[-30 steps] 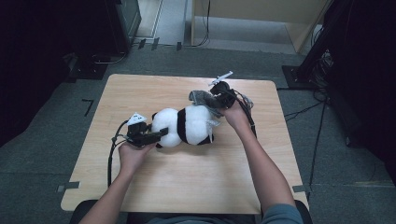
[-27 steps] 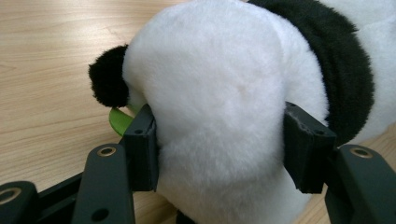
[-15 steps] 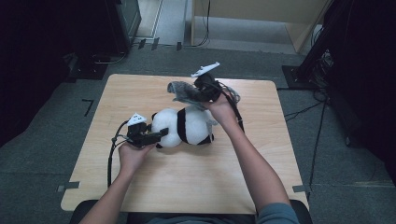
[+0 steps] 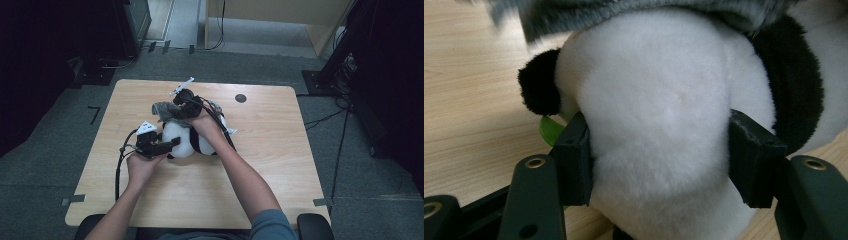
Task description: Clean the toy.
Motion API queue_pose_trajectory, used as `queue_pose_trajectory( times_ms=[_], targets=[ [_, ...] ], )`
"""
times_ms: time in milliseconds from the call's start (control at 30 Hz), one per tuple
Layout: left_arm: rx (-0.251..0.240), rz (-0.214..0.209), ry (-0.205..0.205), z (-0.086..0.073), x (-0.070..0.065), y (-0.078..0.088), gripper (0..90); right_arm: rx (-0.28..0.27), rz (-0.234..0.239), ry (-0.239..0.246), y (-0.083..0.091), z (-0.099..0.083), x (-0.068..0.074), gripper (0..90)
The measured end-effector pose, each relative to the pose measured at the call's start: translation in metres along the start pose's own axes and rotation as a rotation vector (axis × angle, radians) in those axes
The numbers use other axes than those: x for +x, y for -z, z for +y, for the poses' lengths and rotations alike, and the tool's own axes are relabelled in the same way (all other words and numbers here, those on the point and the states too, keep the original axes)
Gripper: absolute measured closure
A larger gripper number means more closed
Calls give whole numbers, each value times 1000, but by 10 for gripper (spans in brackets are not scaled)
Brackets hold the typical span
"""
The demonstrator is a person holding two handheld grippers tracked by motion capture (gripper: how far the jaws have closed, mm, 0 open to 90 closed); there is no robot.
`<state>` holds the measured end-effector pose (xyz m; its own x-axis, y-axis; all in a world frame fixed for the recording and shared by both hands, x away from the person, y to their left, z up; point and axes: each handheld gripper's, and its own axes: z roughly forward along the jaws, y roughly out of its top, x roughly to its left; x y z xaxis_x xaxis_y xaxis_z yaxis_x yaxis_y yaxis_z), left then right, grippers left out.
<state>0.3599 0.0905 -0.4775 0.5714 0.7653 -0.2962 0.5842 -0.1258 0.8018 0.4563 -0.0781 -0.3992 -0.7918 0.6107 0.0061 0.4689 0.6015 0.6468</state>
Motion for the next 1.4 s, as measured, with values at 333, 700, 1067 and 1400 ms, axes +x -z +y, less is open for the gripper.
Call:
queue_pose_trajectory(
  times_ms=[333,700,1067,1400],
  targets=[
    [-2,-4,4,0,0,0,383,37,-25,-39,18,-20,-29,774],
    [-4,-6,-2,0,1,0,381,-27,-93,-105,54,-49,-65,773],
    [2,-13,-7,0,4,0,379,-80,-114,-177,78,-86,-82,774],
    [-5,-17,-12,0,4,0,376,-141,-130,-218,97,-101,-85,773]
  ],
)
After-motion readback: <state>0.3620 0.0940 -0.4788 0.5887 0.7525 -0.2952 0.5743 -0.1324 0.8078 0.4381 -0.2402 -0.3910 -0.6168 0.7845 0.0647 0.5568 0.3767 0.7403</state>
